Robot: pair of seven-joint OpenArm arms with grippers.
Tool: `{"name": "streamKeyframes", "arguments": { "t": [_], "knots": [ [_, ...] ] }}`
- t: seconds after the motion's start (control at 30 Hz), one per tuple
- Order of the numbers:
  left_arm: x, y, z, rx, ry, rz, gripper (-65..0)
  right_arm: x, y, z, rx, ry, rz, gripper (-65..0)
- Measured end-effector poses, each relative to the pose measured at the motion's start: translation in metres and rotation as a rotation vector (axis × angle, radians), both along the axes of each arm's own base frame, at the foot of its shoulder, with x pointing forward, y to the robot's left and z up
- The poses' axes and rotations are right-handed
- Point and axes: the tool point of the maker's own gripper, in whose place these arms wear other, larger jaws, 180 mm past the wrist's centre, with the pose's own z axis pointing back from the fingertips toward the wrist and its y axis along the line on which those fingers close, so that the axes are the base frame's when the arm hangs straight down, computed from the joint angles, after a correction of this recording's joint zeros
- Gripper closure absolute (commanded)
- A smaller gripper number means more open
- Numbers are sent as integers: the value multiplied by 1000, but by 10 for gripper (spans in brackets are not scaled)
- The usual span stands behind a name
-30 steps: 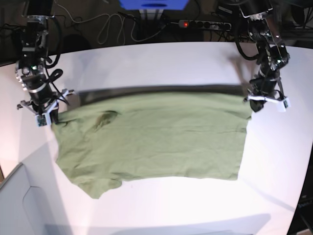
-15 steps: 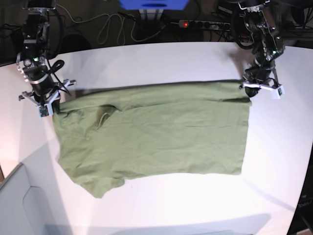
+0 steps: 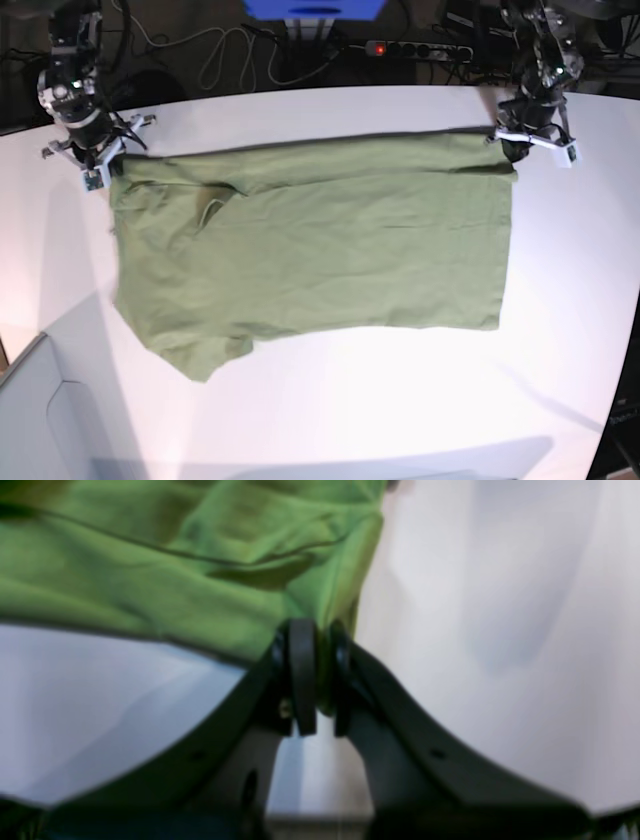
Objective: Fold the T-shirt properly
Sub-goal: 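Drag the held edge back toward the collar, flattening the shirt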
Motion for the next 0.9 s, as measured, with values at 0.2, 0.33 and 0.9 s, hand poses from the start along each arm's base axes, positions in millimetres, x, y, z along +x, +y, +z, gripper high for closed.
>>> {"name": "streamKeyframes", "arguments": {
  "t": [0.2, 0.33, 0.9],
  "knots": [
    [-3, 12, 15, 35, -28, 16, 0, -13, -8, -2, -11, 19, -18, -1],
    [-6, 19, 17, 49, -28, 32, 0, -29, -6, -10, -7, 62, -15, -1],
    [-39, 8, -1, 11, 46, 57, 0, -48, -6, -15, -10, 99, -14, -1]
  ]
}}
